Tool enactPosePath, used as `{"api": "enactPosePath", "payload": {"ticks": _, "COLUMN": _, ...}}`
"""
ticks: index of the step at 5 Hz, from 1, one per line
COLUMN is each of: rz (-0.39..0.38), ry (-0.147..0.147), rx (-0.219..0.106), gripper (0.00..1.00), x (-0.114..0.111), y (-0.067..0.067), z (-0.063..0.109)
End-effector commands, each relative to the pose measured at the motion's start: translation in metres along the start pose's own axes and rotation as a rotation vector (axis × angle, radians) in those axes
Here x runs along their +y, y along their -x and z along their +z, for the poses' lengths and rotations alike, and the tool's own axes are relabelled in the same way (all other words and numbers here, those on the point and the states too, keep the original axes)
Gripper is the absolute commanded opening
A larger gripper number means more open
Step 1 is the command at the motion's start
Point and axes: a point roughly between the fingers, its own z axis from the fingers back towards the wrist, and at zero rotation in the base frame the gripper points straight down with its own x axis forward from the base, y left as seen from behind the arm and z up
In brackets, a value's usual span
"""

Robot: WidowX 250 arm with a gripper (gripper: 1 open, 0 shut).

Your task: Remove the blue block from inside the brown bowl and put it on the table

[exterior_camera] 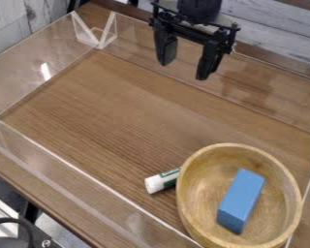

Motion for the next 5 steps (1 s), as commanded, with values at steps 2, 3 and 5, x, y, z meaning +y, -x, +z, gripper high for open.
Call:
{"api": "enactPosePath", "payload": {"ticks": 2, "rz": -0.011, "ry": 0.006, "rx": 0.01, "gripper": 1.0, "x": -0.032, "y": 0.02, "z": -0.009}}
{"api": "enactPosePath", "payload": {"ticks": 3, "rz": -0.028, "ry": 0.009, "rx": -0.008, "gripper": 1.0, "x": -0.059, "y": 0.032, "z": -0.008}}
{"api": "enactPosePath", "payload": {"ticks": 5, "rz": -0.08, "ry": 0.019, "rx": -0.05, "gripper": 1.0, "x": -0.107, "y": 0.049, "z": -0.013}}
